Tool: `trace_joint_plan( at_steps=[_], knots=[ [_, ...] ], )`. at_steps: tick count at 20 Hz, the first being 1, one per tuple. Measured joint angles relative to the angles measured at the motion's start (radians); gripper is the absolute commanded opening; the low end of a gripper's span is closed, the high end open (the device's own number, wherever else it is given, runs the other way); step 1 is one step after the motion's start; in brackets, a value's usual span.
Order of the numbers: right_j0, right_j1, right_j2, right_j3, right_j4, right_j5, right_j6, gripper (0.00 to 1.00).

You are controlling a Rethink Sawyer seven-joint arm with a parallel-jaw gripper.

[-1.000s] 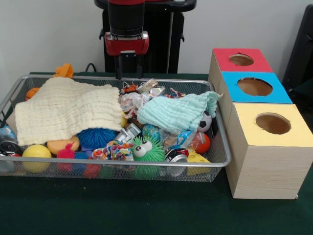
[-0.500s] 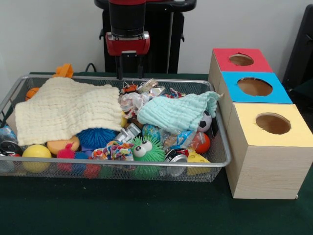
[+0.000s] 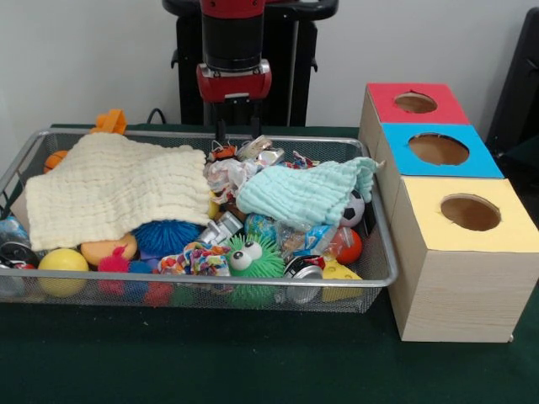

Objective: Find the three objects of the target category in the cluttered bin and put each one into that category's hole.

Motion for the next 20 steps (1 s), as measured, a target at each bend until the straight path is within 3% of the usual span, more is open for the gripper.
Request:
trace_joint_plan(
  at_steps=[20],
  knots=[
    [-0.038, 0.015, 0.000, 0.000, -0.004, -0.009, 0.000, 1.00]
  ],
)
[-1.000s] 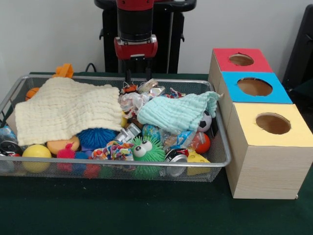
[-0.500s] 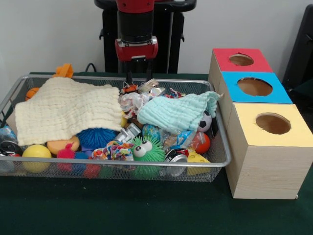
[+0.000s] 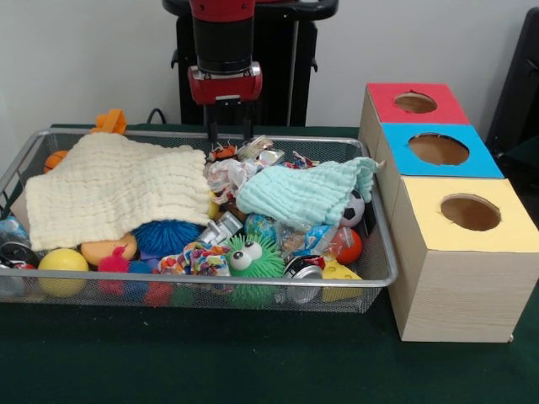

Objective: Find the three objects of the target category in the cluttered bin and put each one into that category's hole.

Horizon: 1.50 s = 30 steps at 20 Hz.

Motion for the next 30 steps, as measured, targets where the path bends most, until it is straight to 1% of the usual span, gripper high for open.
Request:
trace_joint_plan(
  at_steps=[9, 19, 30],
  knots=[
    [-0.001, 0.021, 0.000, -0.001, -0.014, -0.009, 0.000, 1.00],
    [0.016, 0.033, -0.009, -0.005, -0.015, -0.033, 0.000, 1.00],
    [0.011, 0.043, -0.009, -0.007, -0.016, -0.043, 0.000, 1.00]
  ],
)
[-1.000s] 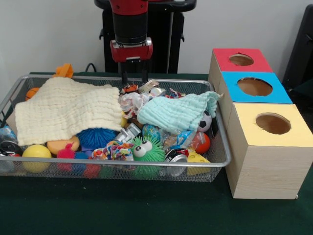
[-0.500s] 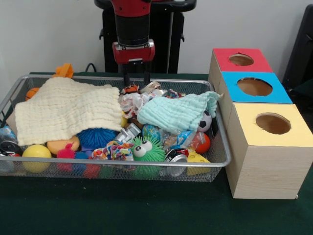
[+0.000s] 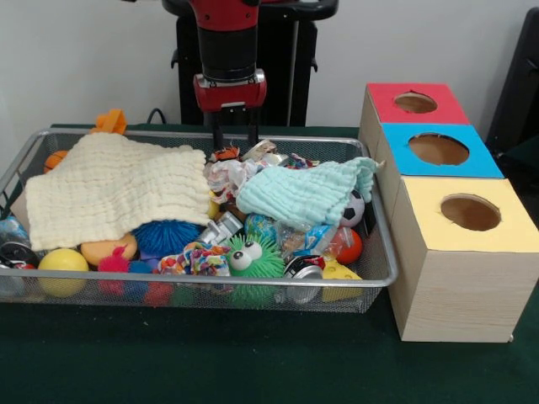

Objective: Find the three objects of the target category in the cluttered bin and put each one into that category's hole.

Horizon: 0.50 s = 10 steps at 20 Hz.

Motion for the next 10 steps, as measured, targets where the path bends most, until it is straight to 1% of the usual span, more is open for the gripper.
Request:
trace_joint_plan(
  at_steps=[10],
  knots=[
    [-0.034, 0.000, 0.003, 0.000, -0.003, 0.000, 0.000, 1.00]
  ],
)
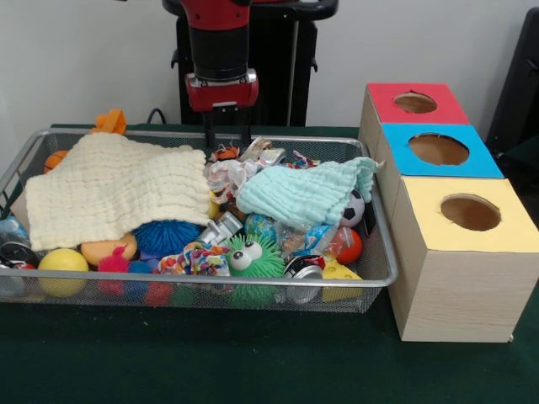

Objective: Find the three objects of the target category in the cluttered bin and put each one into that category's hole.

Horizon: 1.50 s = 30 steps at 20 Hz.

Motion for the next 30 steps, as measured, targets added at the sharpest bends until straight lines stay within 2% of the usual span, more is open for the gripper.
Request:
trace_joint_plan(
  at_steps=[30],
  knots=[
    [-0.009, 0.008, 0.004, -0.009, -0.025, -0.001, 0.000, 1.00]
  ],
)
